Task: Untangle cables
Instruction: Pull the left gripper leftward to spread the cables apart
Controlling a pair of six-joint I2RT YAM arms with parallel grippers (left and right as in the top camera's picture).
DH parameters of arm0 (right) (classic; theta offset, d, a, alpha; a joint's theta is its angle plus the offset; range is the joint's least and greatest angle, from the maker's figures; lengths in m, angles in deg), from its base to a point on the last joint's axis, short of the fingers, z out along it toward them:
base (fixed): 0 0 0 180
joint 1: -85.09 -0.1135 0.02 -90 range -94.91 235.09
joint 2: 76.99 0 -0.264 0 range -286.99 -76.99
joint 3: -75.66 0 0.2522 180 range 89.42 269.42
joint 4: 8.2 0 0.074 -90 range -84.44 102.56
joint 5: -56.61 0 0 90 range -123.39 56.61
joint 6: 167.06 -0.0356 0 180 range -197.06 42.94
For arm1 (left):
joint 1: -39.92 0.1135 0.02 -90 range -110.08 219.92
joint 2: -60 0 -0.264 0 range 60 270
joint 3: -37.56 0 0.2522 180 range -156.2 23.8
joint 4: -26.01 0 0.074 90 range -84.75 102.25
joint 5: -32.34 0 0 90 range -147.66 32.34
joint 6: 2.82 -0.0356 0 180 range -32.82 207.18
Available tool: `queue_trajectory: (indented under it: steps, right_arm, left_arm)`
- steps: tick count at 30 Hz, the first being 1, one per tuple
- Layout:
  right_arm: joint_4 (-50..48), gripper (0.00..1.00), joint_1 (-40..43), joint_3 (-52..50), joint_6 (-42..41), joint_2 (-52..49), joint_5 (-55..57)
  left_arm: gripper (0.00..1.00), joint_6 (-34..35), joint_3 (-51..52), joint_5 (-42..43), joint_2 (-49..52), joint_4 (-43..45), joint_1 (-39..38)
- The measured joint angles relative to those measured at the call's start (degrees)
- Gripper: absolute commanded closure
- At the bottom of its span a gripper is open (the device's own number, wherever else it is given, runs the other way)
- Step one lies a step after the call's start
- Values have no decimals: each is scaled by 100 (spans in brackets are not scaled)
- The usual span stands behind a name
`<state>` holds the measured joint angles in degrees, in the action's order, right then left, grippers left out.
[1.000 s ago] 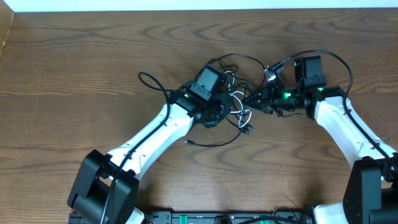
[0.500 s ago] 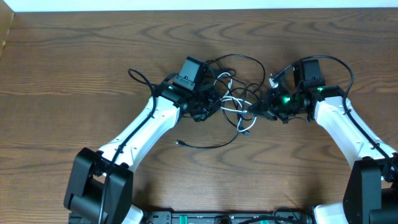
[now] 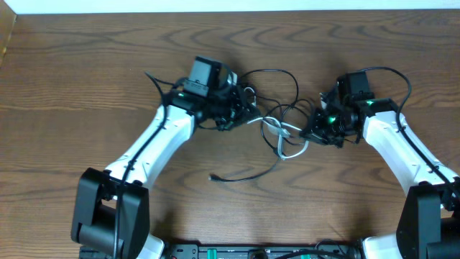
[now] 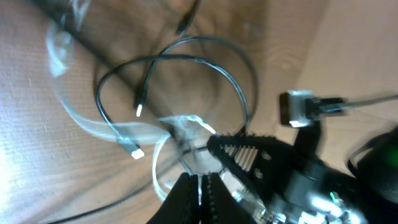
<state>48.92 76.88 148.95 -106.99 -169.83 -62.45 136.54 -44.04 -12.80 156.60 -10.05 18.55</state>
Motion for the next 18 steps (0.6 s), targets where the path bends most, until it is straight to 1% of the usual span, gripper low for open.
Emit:
queue_trajectory:
  steps: [2,5,7,9,11,12,13,14,17,18]
  right_arm:
    - [146,99,70,-31,2,-2,511]
    - [153,99,96,-31,0,-2,861]
    - [157,99,96,-31,2,-2,970]
    - [168,99,96,-33,2,-2,1054]
    - [164,99,96,-33,2,-2,1086]
    - [166,99,96,-33,2,-2,1093]
    - [164,99,96,-33,2,-2,1097]
    - [155,99,96,-35,7,-2,1082]
    - [2,99,96,-37,61,-2,911]
    - [-57,99,94,-37,70,-2,828]
  left_arm:
    - [92,-555,-9,372,0,-57,308]
    - [92,-1384,-15,575,0,-568,654]
    - [92,-1980,-22,391,0,-1088,758]
    - [92,-2365,-24,-125,0,-1565,782]
    - [90,-2555,-24,-431,0,-1700,782]
    - [78,-2632,-24,-507,0,-1722,780]
    - [70,-2688,-24,-540,0,-1729,772]
    - [59,-2715,-24,-535,0,-1731,750]
    - [51,-2730,-24,-535,0,-1707,544]
    - [51,-2726,-24,-535,0,-1690,422]
